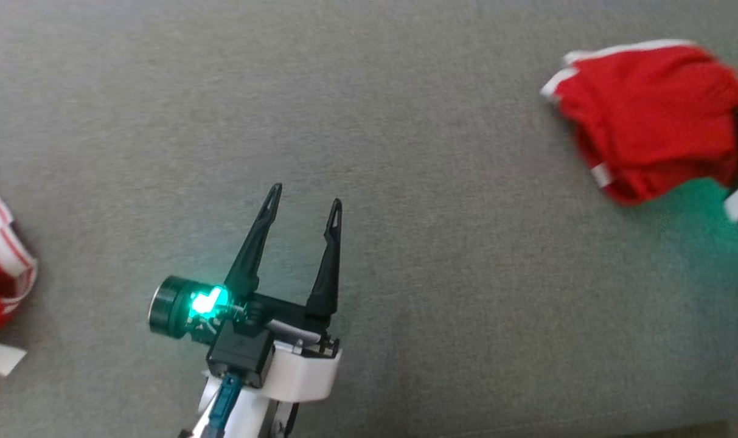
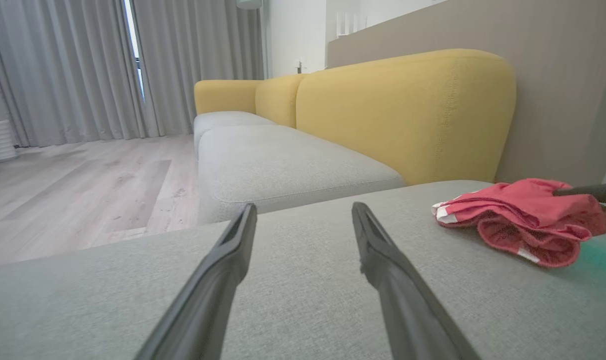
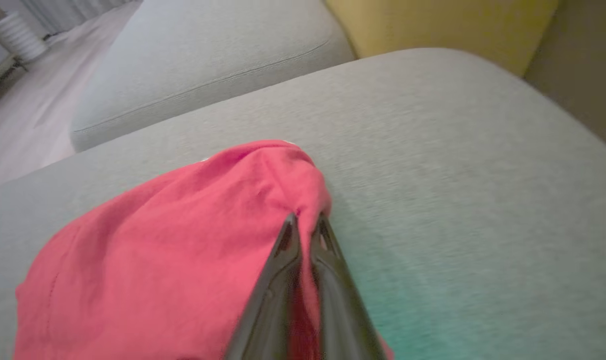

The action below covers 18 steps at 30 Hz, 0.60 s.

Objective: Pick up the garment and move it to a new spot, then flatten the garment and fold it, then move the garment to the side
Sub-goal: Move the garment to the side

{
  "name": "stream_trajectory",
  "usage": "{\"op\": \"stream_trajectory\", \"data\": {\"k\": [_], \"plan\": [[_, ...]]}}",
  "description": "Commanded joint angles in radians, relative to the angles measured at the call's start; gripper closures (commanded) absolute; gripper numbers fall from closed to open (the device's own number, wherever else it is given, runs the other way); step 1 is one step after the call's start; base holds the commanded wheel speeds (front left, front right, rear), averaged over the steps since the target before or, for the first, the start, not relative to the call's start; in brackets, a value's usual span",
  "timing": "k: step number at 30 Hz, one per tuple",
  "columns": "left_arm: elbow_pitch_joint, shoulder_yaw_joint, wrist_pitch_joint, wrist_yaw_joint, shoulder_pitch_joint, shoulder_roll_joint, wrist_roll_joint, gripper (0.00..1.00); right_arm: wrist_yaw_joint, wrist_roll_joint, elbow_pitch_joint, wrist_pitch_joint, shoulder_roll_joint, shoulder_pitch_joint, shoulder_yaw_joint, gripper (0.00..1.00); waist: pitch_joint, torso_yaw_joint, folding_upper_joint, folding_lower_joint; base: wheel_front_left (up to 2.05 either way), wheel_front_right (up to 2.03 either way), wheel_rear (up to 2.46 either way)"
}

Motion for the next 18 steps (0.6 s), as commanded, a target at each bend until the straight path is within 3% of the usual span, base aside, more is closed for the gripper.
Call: {"op": "stream_trajectory", "data": {"k": [1,6,18], "plan": [[-0.035,0.014,-0.008,-0.006,-0.027,0.001,0.011,0.0,-0.001,-0.02,0.0,-0.024,-0.053,-0.018,-0.012,1.0,0.032,-0.031,0.0,-0.0002,0.0,0.0,0.0],[-0.032,0.006,-0.008,-0.009,-0.05,0.005,0.017,0.0,-0.001,-0.06,0.056,-0.06,-0.097,-0.053,-0.042,1.0,0.062,-0.051,0.0,-0.0002,0.0,0.0,0.0],[-0.023,-0.011,-0.008,-0.016,-0.072,0.016,0.015,0.0,-0.001,-0.113,0.14,-0.113,-0.092,-0.138,-0.071,1.0,0.084,-0.062,0.0,-0.0002,0.0,0.0,0.0]]}}
